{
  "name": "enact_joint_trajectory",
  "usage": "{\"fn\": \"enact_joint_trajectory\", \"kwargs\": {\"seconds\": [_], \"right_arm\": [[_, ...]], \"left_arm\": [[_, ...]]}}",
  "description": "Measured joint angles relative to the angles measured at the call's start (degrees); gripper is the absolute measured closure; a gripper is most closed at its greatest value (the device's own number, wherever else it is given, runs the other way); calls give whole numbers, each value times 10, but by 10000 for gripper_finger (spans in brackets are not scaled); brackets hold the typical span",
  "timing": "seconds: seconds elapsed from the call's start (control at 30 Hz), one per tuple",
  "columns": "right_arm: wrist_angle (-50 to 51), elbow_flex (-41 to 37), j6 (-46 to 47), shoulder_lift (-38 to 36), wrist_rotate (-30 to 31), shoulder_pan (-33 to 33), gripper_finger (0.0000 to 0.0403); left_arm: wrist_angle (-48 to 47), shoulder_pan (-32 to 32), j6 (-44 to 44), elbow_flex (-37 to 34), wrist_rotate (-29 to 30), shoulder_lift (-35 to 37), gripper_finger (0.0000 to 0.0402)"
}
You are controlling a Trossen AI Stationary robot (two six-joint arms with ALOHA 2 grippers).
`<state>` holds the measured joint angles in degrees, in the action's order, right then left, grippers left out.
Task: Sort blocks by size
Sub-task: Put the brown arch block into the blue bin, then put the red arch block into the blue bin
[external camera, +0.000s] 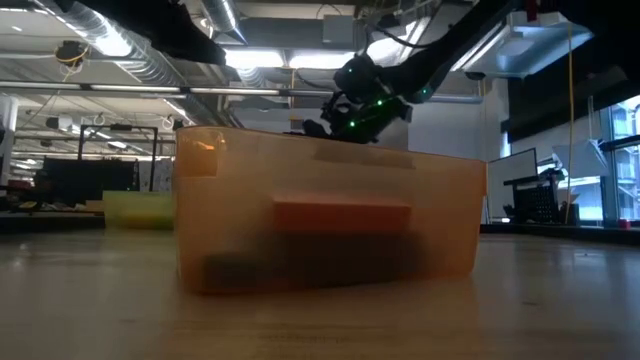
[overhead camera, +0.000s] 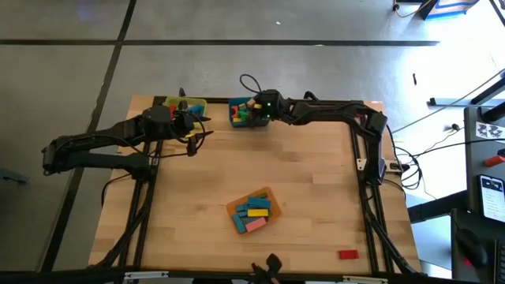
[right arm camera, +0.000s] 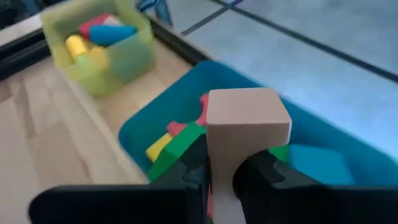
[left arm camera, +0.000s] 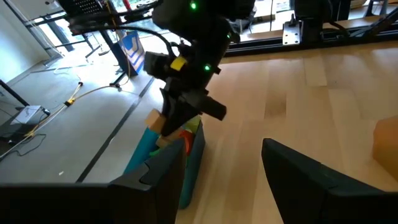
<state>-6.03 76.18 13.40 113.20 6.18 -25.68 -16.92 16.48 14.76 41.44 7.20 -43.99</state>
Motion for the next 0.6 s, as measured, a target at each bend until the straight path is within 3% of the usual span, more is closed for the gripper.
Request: {"fn": "enact_joint_trajectory", "kwargs": {"seconds": [0.1,0.4,0.6], "right_arm": [[5,0,1,3,-12,1,329],[7,0,-27,-4,-12,1,231],[60,0,-38,-68,-12,2,209]], "left_arm": [[0,0,0,0,0,0,205],[0,0,-12,0,0,0,205],[-1,0,-9,0,0,0,205]]}}
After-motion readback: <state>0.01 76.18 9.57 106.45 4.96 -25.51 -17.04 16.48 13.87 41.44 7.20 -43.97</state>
